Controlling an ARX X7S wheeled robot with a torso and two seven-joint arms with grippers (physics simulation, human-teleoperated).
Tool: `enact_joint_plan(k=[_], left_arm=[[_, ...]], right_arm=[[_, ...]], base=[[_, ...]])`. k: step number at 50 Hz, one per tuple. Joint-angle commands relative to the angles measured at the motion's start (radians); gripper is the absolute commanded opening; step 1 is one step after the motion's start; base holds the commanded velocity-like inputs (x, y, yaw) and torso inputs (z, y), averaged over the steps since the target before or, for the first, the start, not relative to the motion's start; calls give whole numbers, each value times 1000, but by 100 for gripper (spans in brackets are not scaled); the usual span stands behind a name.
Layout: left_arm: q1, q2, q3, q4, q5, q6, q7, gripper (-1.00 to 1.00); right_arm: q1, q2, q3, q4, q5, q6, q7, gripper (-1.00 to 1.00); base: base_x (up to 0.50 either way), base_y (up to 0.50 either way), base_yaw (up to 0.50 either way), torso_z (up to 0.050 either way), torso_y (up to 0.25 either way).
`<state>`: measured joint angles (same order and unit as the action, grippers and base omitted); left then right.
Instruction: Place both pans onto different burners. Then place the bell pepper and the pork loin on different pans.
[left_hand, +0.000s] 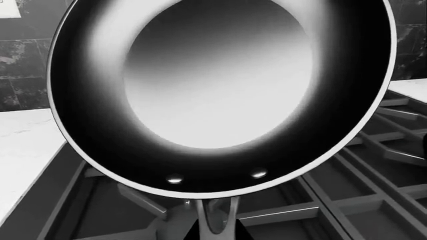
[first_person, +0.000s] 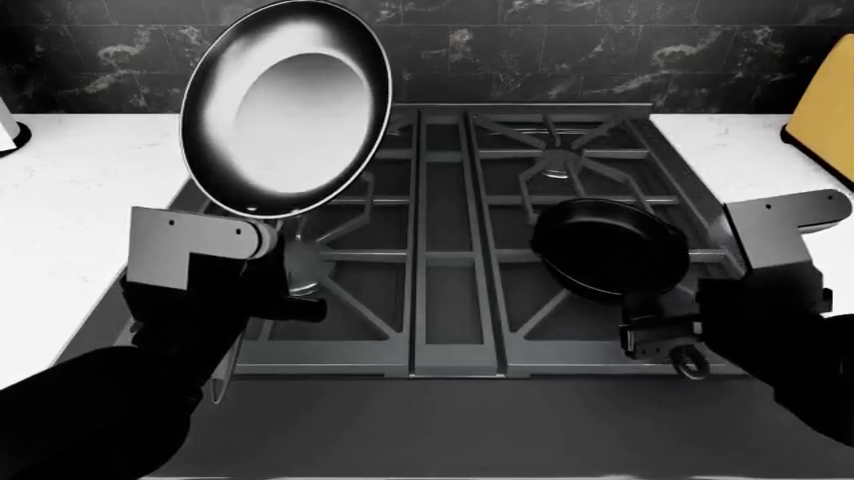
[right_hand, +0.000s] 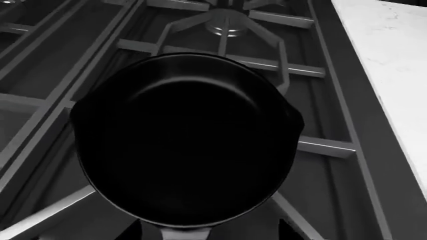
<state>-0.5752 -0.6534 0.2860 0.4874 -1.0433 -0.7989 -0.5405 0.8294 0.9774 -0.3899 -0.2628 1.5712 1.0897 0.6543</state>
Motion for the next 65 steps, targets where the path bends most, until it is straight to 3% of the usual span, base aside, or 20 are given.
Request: enact_joint_plan(k=[1, 18, 34, 43, 51, 65], left_arm=[[-24, 2, -25, 9, 14, 3, -3, -100], [-41, -12, -38, 27, -36, -19, -7, -100], [-222, -115, -6, -41, -136, -196, 65, -100], [-252, -197, -9, -14, -205, -265, 114, -100], [-203, -302, 12, 42, -111, -221, 225, -100], [-168, -364, 36, 49, -74, -206, 306, -100]], right_arm=[[48, 21, 15, -66, 11, 14, 6, 100], [138, 92, 57, -290, 126, 40, 168, 100], [199, 86, 72, -443, 206, 17, 274, 100], [218, 57, 84, -465, 211, -6, 249, 100], [228, 22, 91, -477, 149, -18, 231, 100], [154, -20, 139, -514, -30, -91, 125, 100]], base=[[0, 0, 0, 0, 11], [0, 0, 0, 1, 1], [0, 0, 0, 0, 1], [0, 0, 0, 1, 1], [0, 0, 0, 0, 1], [0, 0, 0, 1, 1]])
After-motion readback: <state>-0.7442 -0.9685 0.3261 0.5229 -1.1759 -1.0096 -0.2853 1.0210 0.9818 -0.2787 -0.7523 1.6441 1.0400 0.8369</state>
